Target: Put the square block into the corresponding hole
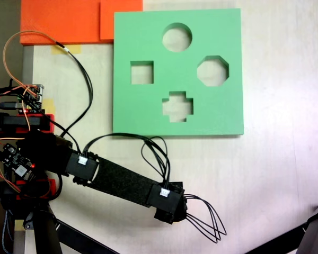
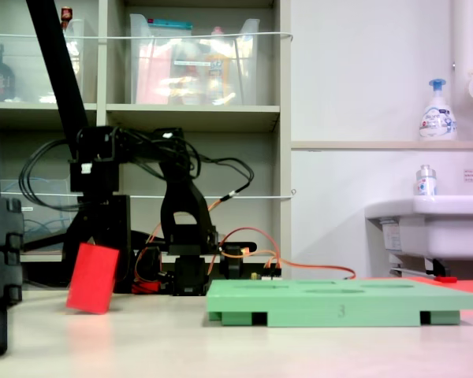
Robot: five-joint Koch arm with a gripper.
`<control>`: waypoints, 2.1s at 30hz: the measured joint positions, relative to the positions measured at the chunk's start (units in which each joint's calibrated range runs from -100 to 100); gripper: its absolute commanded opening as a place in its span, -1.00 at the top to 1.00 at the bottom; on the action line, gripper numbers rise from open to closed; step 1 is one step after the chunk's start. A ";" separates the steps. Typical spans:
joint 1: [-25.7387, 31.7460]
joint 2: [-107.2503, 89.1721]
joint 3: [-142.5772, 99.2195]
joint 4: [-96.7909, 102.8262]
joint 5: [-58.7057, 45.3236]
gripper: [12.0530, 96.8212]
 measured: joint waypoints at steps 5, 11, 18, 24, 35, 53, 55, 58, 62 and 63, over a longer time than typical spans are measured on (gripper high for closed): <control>0.00 0.00 0.10 -0.10 0.15 1.00; 0.83 -5.61 -0.69 0.00 0.78 1.00; 6.30 -25.31 -5.19 -0.10 7.18 0.99; 15.73 -36.53 -6.37 -0.20 16.17 0.99; 33.85 -25.31 -1.57 -0.20 29.30 0.99; 38.73 -6.84 10.39 -0.98 31.94 0.98; 39.12 -6.70 10.39 -1.08 32.87 0.98; 40.15 -8.76 6.57 -1.27 35.56 0.98; 41.42 -12.72 0.49 -0.98 38.68 0.98; 41.51 -13.41 -0.59 -0.78 39.22 0.98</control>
